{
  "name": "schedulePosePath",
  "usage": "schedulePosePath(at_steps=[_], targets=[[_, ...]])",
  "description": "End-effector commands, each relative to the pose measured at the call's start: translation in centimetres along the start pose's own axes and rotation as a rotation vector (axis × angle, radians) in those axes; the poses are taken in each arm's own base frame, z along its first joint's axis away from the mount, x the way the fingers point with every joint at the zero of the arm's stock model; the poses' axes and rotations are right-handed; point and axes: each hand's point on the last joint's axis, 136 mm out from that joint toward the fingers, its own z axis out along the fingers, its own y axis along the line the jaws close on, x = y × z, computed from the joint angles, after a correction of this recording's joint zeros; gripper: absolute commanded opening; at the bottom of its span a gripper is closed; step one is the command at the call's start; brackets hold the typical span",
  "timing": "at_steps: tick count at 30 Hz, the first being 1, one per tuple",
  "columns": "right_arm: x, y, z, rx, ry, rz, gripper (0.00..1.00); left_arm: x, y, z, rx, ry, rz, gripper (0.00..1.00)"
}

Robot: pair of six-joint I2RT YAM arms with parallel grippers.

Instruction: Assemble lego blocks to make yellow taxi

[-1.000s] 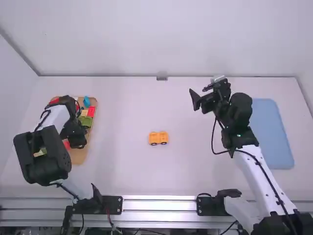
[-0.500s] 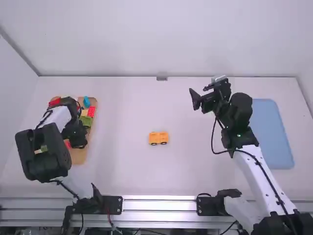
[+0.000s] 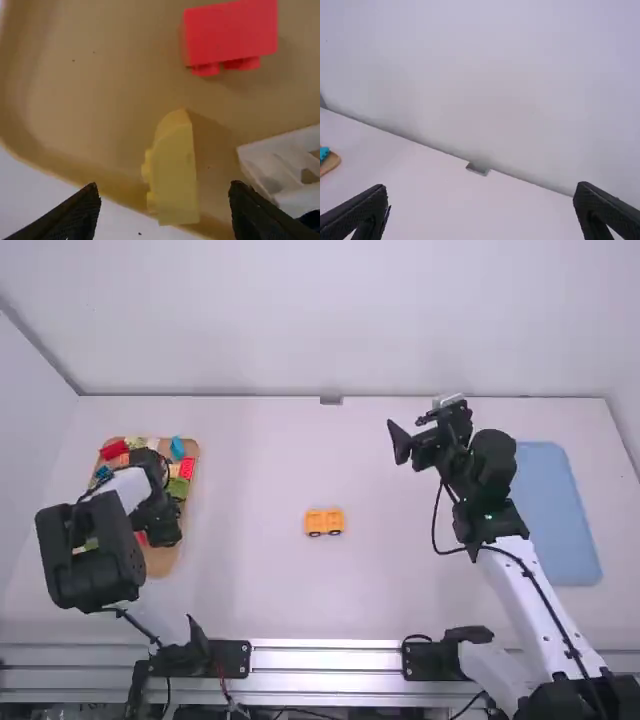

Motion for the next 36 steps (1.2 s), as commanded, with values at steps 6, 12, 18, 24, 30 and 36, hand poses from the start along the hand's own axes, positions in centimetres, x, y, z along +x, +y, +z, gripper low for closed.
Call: schedulePosePath(at_steps=[6, 12, 18, 24, 30, 36], targets=[[-1.77, -0.05, 0.09, 0.0, -0.035, -0.009, 0.99, -0.23, 1.16, 1.89, -0.006, -0.018, -0.004, 0.64], [-1.78, -0.05, 0.09, 0.0, -0.035, -0.009, 0.99, -0.52, 1.22, 1.85, -0.009, -0.035, -0.002, 0.6], [-1.78, -0.05, 0.09, 0.0, -0.035, -0.009, 0.98, -0.79, 1.2, 1.85, -0.007, -0.051, -0.005, 0.4], [-1.79, -0.06, 0.09, 0.0, -0.035, -0.009, 0.99, -0.63, 1.2, 1.85, -0.007, -0.043, -0.004, 0.31], [-1.77, -0.05, 0.09, 0.0, -0.035, -0.009, 0.99, -0.64, 1.2, 1.85, -0.007, -0.043, -0.004, 0.23], [-1.77, -0.06, 0.09, 0.0, -0.035, -0.009, 0.99, -0.73, 1.27, 1.84, -0.01, -0.047, -0.001, 0.3]])
